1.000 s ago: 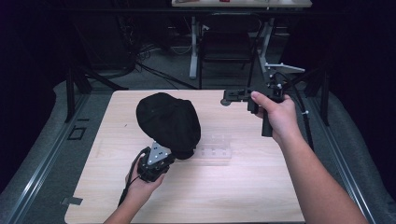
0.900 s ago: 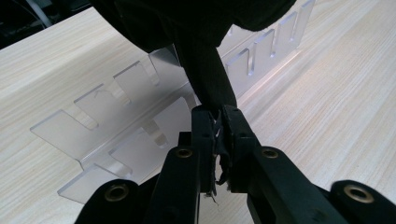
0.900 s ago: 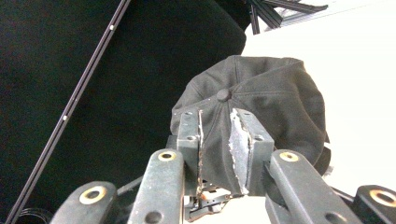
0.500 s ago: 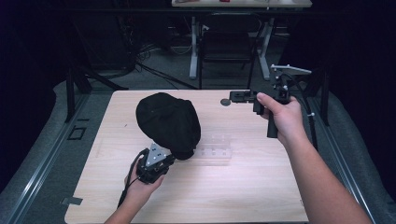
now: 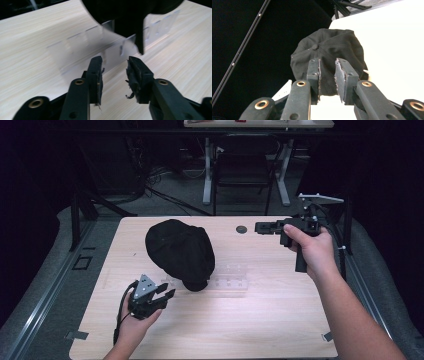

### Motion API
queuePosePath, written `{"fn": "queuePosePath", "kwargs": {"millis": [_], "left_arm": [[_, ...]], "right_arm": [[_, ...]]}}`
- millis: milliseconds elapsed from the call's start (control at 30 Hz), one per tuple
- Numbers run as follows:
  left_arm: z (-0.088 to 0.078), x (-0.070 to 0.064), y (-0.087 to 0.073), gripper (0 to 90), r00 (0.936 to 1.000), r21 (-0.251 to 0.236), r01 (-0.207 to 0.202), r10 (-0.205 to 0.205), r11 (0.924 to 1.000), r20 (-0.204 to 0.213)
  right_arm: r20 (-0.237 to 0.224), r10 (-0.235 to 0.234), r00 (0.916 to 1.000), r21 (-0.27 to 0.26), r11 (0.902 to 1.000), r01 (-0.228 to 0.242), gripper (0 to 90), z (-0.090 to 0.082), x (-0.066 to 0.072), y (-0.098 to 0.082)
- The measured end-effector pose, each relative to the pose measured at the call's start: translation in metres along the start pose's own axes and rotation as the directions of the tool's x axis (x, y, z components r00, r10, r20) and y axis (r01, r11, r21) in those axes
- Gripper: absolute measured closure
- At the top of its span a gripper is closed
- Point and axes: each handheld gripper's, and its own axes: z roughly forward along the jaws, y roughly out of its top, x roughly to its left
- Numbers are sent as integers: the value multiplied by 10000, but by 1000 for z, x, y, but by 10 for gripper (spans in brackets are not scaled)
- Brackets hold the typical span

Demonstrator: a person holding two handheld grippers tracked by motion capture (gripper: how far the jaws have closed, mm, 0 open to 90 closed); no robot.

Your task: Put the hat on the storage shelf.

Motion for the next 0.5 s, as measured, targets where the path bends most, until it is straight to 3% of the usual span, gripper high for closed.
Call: {"fn": "queuePosePath", "kwargs": {"millis": [100, 233, 333, 500], "left_arm": [[-6, 10, -7, 555, 9993, -73, 327, -329, 9994, -195], [-13, 20, -13, 526, 9968, -228, 730, -737, 9971, -309], [-16, 26, -19, 518, 9944, -326, 976, -988, 9947, -362], [-15, 31, -29, 506, 9904, -237, 1312, -1321, 9911, -409]], "right_arm": [[522, -260, 9983, 49, 9997, 258, 736, -5, -2, -3], [1057, -767, 9914, 303, 9968, 739, 734, -8, 0, -9], [1690, -1323, 9767, 478, 9909, 1260, 734, -9, 3, -16], [2189, -1886, 9574, 555, 9820, 1808, 732, -10, 4, -23]]}}
